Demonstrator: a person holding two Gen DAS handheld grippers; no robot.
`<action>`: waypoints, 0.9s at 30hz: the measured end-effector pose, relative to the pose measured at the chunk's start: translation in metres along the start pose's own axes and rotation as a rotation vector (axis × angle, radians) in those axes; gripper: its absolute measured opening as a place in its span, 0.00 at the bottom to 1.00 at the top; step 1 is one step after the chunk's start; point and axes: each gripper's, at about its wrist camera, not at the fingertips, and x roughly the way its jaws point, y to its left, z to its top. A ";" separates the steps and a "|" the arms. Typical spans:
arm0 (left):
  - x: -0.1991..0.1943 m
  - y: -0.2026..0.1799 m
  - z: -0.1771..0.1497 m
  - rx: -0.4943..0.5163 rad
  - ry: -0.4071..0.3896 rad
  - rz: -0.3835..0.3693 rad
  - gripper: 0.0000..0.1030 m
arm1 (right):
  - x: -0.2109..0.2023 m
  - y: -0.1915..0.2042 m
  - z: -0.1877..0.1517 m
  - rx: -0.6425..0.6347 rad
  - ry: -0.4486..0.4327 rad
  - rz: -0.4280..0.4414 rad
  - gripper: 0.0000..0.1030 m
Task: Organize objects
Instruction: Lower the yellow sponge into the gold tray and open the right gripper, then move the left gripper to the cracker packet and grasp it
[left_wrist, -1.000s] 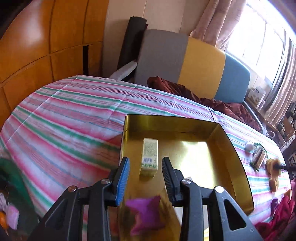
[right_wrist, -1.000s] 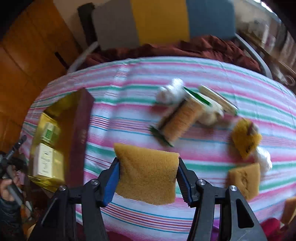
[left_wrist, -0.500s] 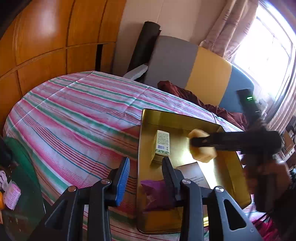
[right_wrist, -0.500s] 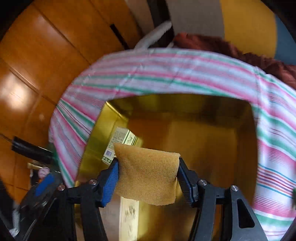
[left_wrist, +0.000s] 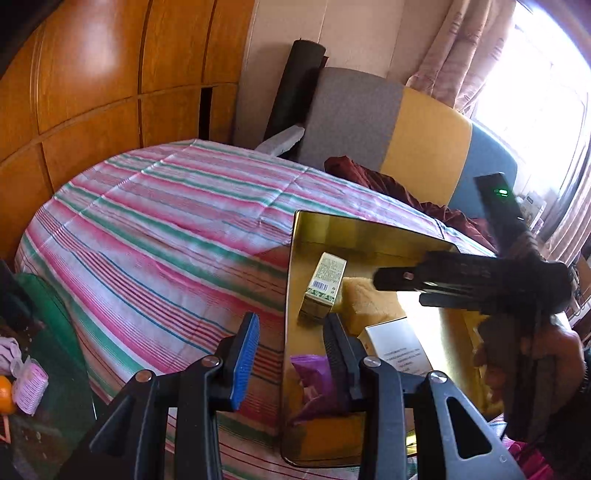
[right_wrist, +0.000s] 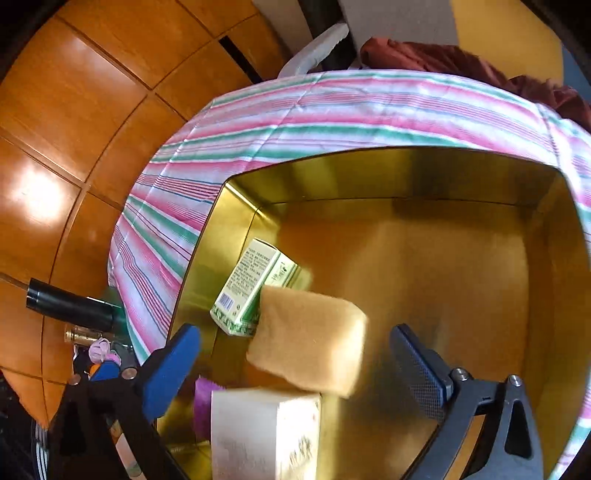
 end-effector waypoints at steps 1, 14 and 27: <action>-0.002 -0.003 0.000 0.008 -0.005 0.001 0.35 | -0.008 -0.001 -0.004 -0.002 -0.017 -0.003 1.00; -0.036 -0.047 -0.003 0.120 -0.081 -0.043 0.35 | -0.102 -0.021 -0.054 -0.076 -0.236 -0.162 1.00; -0.040 -0.102 -0.011 0.242 -0.047 -0.149 0.35 | -0.208 -0.142 -0.086 0.109 -0.377 -0.320 1.00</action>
